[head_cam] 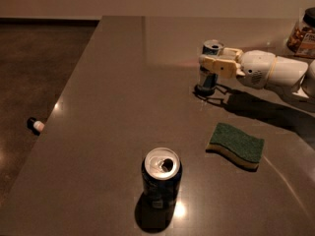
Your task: Place redbull can upright
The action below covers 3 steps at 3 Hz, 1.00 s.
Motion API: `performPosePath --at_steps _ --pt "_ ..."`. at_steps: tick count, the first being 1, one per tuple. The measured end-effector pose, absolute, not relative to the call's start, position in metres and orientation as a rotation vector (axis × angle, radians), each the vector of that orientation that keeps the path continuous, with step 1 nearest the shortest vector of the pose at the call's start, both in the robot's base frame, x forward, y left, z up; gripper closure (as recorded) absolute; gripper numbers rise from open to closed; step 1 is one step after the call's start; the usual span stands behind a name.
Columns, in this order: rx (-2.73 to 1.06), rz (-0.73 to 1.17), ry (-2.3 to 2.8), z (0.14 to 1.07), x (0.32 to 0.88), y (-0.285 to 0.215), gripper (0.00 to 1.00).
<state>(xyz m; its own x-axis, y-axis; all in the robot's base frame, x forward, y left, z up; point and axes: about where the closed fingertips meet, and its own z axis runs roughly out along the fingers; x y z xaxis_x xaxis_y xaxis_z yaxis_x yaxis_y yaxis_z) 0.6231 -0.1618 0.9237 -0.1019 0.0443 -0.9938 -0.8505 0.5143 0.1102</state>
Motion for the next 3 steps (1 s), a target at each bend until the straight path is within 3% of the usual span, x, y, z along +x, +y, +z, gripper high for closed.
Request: performPosePath --at_steps 3 --pt "-0.732 0.873 1.438 0.9194 0.6162 -0.163 0.0"
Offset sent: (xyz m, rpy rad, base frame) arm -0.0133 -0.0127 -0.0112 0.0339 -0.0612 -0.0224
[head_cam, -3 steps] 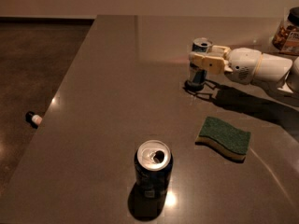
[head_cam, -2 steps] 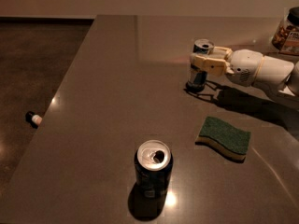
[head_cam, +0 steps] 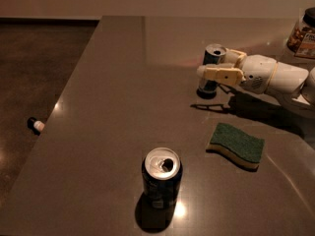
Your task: Place redbull can upright
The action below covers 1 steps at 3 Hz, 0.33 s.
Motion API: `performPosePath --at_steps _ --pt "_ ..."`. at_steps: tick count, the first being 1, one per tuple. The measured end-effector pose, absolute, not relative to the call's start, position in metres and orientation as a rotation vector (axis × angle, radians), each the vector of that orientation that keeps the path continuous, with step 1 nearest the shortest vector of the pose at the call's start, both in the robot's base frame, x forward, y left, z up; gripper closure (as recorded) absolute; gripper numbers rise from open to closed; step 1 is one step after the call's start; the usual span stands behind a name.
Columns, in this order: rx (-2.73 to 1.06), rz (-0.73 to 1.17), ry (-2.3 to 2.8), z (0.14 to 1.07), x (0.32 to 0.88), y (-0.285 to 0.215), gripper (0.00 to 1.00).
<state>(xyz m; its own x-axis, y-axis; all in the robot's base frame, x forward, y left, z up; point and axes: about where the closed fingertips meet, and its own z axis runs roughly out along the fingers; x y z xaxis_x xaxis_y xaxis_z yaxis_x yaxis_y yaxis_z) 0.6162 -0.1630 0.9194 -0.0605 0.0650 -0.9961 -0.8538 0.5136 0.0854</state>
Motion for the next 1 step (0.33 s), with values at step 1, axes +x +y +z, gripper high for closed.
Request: performPosePath --at_steps 1 --pt "-0.733 0.874 1.438 0.9195 0.6162 -0.1624 0.0"
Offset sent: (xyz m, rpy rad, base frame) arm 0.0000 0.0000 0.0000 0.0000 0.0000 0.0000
